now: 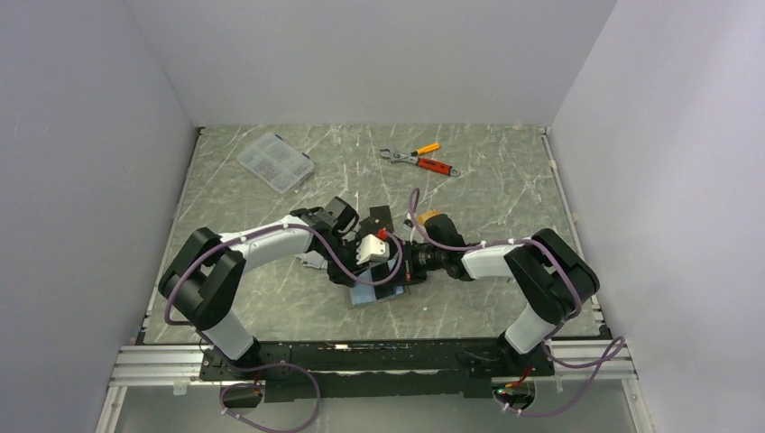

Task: Put the credit cards into the card holder
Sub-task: Turn over the card slot in the storage box, then insert the credit card into the card holder.

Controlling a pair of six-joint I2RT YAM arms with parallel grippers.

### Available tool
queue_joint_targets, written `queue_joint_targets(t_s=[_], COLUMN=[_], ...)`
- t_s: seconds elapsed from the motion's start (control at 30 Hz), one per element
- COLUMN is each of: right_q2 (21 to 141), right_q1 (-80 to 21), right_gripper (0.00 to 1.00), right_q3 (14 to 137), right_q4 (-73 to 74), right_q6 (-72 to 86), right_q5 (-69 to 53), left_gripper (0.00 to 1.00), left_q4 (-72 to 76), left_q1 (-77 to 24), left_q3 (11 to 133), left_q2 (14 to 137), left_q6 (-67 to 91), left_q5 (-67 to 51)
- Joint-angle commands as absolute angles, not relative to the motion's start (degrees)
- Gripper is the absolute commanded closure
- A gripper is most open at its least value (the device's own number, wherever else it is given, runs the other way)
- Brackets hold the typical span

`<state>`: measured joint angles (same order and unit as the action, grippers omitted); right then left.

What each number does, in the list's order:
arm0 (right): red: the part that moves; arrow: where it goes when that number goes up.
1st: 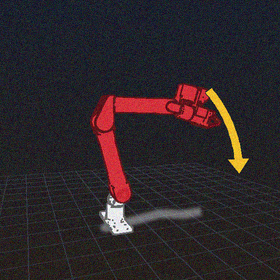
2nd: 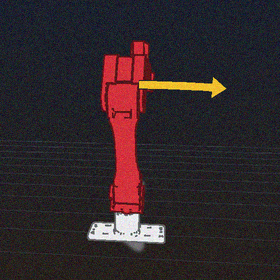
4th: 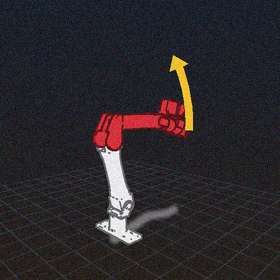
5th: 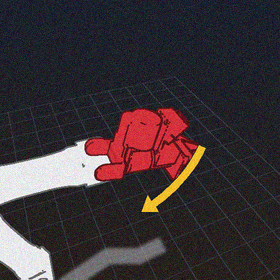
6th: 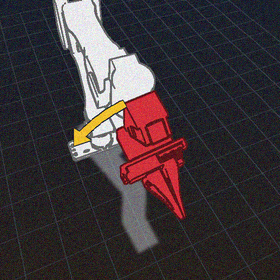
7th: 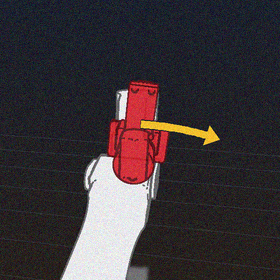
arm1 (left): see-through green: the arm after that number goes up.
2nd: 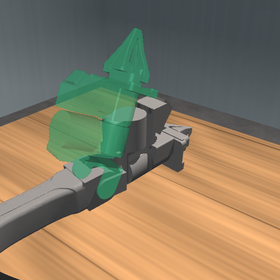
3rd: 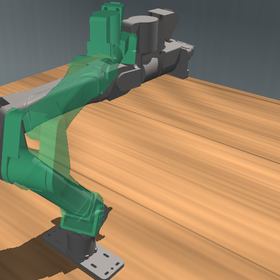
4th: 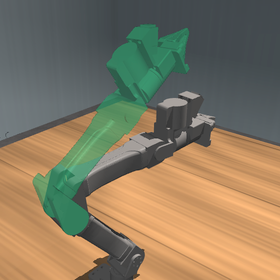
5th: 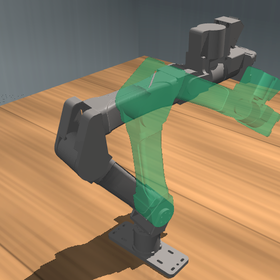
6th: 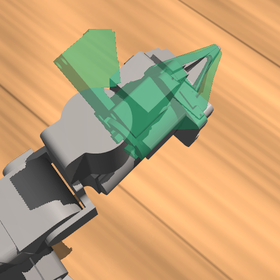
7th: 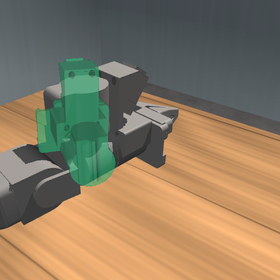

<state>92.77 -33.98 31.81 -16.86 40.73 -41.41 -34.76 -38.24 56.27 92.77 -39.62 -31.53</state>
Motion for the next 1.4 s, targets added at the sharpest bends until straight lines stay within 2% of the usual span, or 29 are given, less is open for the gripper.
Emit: queue_joint_targets(t_s=[0.0, 0.5, 0.97, 1.37], right_q2=[94.06, 97.33, 103.10, 93.75], right_q1=[-33.59, -32.70, -32.49, -29.62], right_gripper=[1.00, 1.00, 1.00, 1.00], right_q3=[32.06, 32.37, 40.48, 43.25], right_q4=[-19.95, -24.79, -9.57, -7.31], right_q6=[40.39, 42.23, 35.66, 35.19], right_q5=[-43.91, -51.60, -53.23, -48.58], left_gripper=[0.64, 0.68, 0.71, 0.72], left_q4=[-32.50, -30.10, -30.08, -31.44], left_q1=[-39.18, -41.12, -41.86, -45.62], left_q3=[54.24, 51.08, 50.66, 48.09], left_q2=[93.17, 93.61, 92.55, 91.45], left_q6=[-43.33, -44.50, -46.39, -49.71], left_q5=[-25.04, -20.82, -19.79, -21.22])
